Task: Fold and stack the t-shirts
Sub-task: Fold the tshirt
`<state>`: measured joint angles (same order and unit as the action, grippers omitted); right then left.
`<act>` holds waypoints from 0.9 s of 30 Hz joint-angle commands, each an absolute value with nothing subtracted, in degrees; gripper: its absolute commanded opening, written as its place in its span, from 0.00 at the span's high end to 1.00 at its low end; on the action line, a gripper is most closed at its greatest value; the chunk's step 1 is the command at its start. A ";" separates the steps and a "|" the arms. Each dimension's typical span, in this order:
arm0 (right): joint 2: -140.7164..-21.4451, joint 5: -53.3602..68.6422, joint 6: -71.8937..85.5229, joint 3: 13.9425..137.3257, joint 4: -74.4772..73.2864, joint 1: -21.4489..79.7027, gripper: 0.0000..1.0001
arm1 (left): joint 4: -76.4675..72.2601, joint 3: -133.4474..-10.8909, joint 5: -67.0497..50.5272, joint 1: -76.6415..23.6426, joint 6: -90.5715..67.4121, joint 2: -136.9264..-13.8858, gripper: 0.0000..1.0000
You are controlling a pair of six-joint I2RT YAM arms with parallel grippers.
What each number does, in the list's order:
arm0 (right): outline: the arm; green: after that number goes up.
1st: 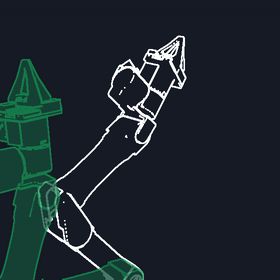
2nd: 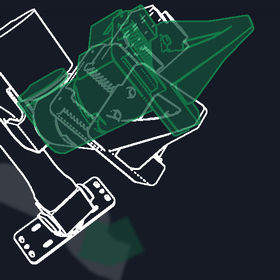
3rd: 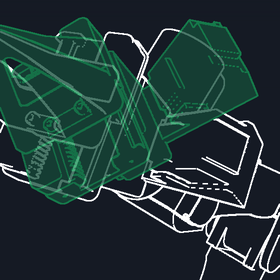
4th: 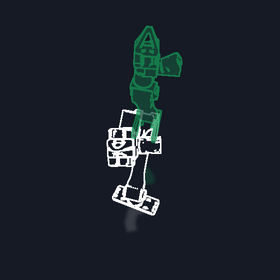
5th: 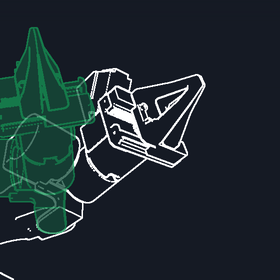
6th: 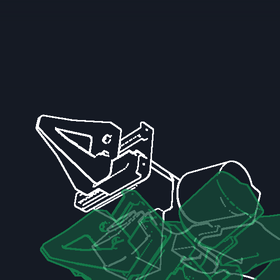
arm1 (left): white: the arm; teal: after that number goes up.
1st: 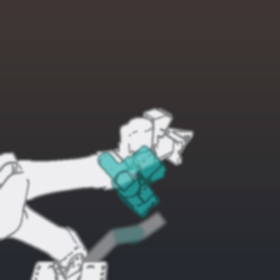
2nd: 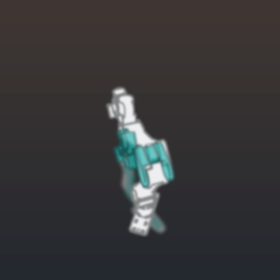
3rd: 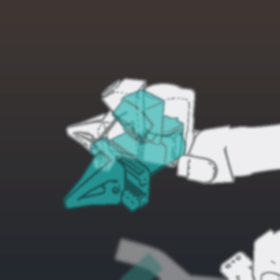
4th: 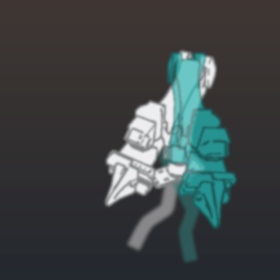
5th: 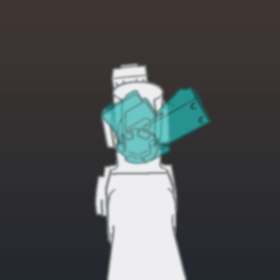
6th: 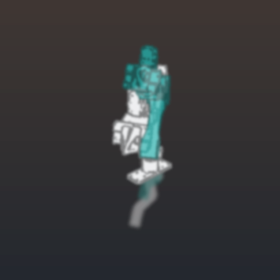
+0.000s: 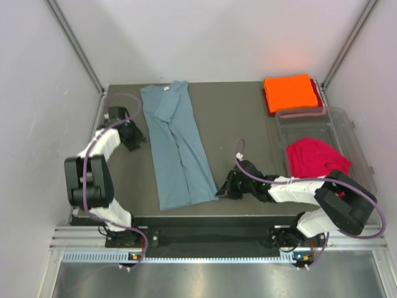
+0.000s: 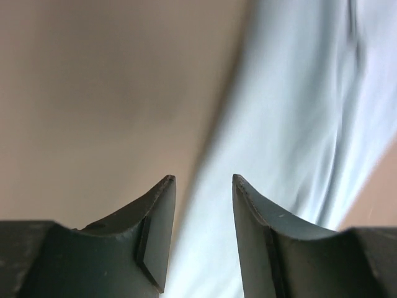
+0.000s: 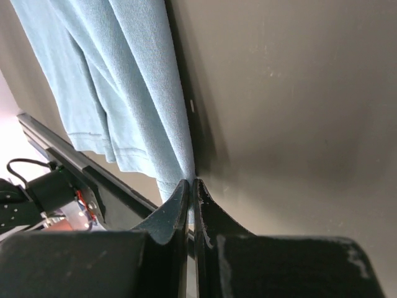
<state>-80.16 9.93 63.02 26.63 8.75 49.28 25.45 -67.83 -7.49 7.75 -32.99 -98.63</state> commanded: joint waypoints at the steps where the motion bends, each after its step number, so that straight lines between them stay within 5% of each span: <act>1: -79.36 8.79 61.09 25.84 11.16 50.36 1.00 | 28.03 -58.38 -9.22 2.56 -33.13 -89.58 0.54; 17: -78.84 10.28 56.60 24.26 12.83 50.10 0.99 | 41.48 -33.32 -5.37 -11.68 -51.14 -57.33 0.59; 20: -78.57 10.28 56.08 24.08 12.83 50.10 0.99 | 45.59 -30.94 -0.72 -14.76 -54.13 -51.53 0.53; 27: -78.58 11.87 54.41 23.55 11.95 50.10 0.98 | 50.45 -29.28 4.05 -19.25 -58.53 -47.73 0.55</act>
